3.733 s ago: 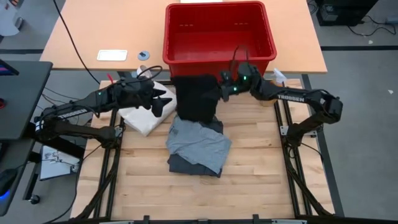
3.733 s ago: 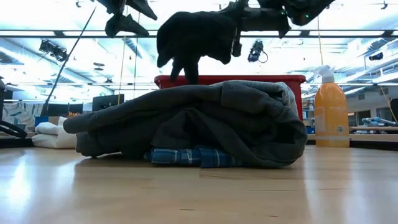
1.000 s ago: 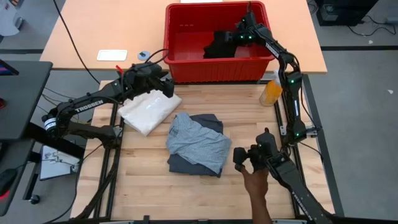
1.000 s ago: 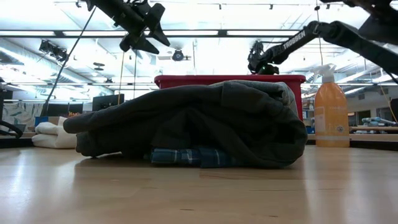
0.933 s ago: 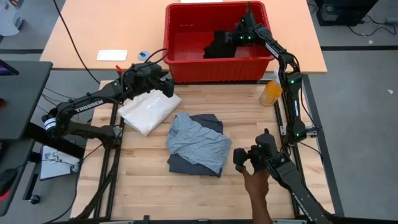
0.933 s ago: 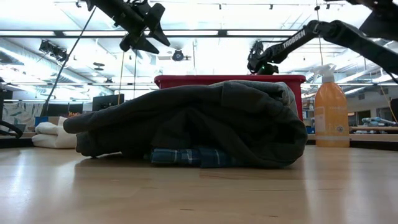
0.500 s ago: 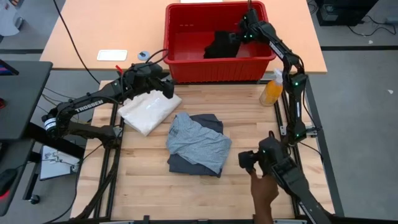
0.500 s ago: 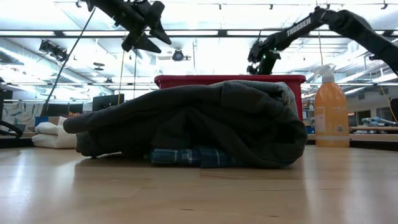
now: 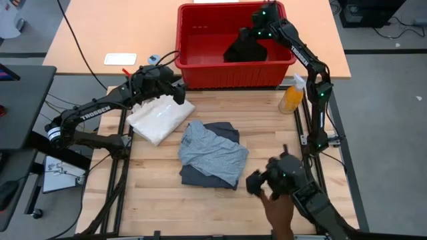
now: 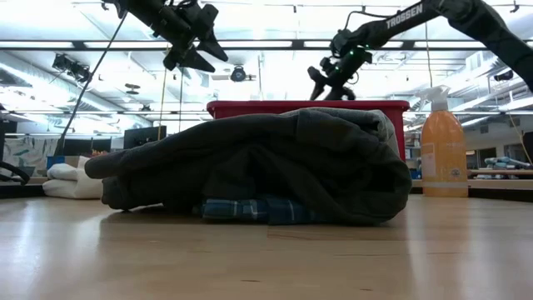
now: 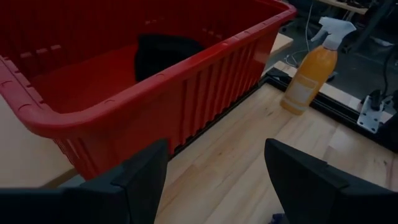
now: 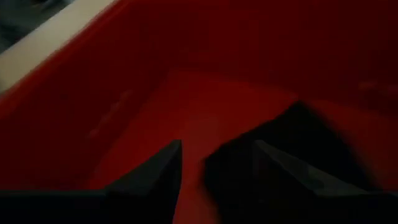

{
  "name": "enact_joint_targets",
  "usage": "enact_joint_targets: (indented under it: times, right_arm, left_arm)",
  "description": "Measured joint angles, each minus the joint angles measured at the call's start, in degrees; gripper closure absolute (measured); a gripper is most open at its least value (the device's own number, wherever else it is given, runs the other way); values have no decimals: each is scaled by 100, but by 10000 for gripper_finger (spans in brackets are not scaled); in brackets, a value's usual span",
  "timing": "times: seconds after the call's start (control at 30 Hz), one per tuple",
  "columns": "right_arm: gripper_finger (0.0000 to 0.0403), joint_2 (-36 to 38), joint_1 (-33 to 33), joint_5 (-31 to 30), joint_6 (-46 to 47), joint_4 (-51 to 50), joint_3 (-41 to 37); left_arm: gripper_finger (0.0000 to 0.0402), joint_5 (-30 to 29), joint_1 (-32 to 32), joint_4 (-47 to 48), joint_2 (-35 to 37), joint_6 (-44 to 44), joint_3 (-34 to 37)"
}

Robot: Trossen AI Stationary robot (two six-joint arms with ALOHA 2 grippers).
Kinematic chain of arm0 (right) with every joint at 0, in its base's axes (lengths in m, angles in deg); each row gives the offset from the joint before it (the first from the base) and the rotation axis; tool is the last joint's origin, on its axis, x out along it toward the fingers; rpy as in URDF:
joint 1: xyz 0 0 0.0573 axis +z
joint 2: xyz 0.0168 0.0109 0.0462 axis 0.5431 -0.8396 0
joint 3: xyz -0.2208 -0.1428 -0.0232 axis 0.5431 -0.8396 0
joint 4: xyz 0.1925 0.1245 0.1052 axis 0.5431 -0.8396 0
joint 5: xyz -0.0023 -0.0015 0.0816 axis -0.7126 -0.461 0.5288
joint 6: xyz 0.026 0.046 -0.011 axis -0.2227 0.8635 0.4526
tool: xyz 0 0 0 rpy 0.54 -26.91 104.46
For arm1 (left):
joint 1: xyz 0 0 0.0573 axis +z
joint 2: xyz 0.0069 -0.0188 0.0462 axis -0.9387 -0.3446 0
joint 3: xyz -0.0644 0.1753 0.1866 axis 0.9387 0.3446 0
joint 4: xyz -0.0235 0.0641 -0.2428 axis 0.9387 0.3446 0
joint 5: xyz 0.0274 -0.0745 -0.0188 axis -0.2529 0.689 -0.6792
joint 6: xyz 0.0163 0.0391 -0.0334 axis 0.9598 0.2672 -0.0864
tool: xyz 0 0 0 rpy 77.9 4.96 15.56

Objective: Fold Laundry from Bin
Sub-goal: Put the black t-shirt into the red organizer bin, then put the light gray t-shirt into the red organizer bin

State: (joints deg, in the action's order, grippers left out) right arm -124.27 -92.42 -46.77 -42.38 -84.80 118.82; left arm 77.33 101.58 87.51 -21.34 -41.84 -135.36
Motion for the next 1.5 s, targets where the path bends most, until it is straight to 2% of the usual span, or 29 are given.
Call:
enact_joint_targets:
  times: [0.07,0.13,0.23,0.3,0.4,0.5,0.57,0.67,0.77,0.9,1.07,1.2,1.37,1.5]
  right_arm:
    - [201,23,125,551,-56,-91,-5]
    - [201,45,259,1382,-240,1,-5]
    - [201,74,479,2788,-227,34,-4]
    - [201,74,659,3485,-43,-36,-4]
    - [201,74,926,4222,334,-183,-6]
    - [201,74,1153,4630,612,-568,-4]
    - [201,77,1284,4497,584,-1156,-4]
    - [201,170,1506,3786,140,-2305,-6]
    - [201,394,1825,3082,-203,-3258,-6]
    - [202,834,2422,2217,-242,-3924,-6]
    - [202,1444,3406,1083,339,-4002,-6]
    - [202,1690,4072,793,794,-3811,-6]
    - [202,1647,4676,795,1223,-3679,-106]
    - [202,1643,4996,720,1269,-3400,-759]
  left_arm:
    - [132,28,-1,0,1,-35,0]
    - [132,292,-1,11,25,-134,0]
    - [132,1094,-1,30,39,-302,-7]
    - [132,1808,-2,175,37,-379,-7]
    - [132,2713,-62,408,37,-504,-7]
    - [132,3077,-216,933,37,-580,-7]
    - [132,3091,-374,1375,37,-464,-7]
    - [132,2890,-724,1587,113,-242,121]
    - [139,2523,-1143,1159,448,-187,441]
    - [158,2119,-1609,358,1060,-443,1207]
    - [181,2060,-2329,-516,1324,-1393,2287]
    - [193,1969,-3306,-1016,1056,-1782,2682]
    - [203,663,-4509,-1152,371,-1156,2532]
    - [207,-264,-4876,-1172,-324,-877,2141]
